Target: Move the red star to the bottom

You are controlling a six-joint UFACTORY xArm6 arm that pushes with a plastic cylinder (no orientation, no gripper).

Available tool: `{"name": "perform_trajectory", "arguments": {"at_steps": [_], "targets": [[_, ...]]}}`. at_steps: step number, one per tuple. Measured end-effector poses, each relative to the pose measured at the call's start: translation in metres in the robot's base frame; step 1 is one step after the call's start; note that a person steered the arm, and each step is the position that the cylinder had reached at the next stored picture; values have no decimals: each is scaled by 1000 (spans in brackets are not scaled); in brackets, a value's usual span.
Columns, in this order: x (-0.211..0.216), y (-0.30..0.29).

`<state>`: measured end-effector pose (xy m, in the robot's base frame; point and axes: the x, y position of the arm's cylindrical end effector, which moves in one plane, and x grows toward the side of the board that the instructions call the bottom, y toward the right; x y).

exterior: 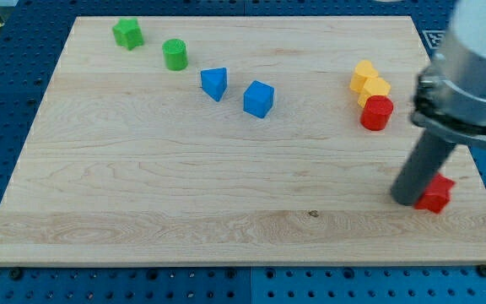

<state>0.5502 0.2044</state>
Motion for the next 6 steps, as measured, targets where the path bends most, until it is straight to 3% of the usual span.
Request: {"name": "perform_trajectory", "arguments": {"at_steps": [3, 5, 6], "targets": [[-55, 14], [-10, 91], [-20, 97]]}}
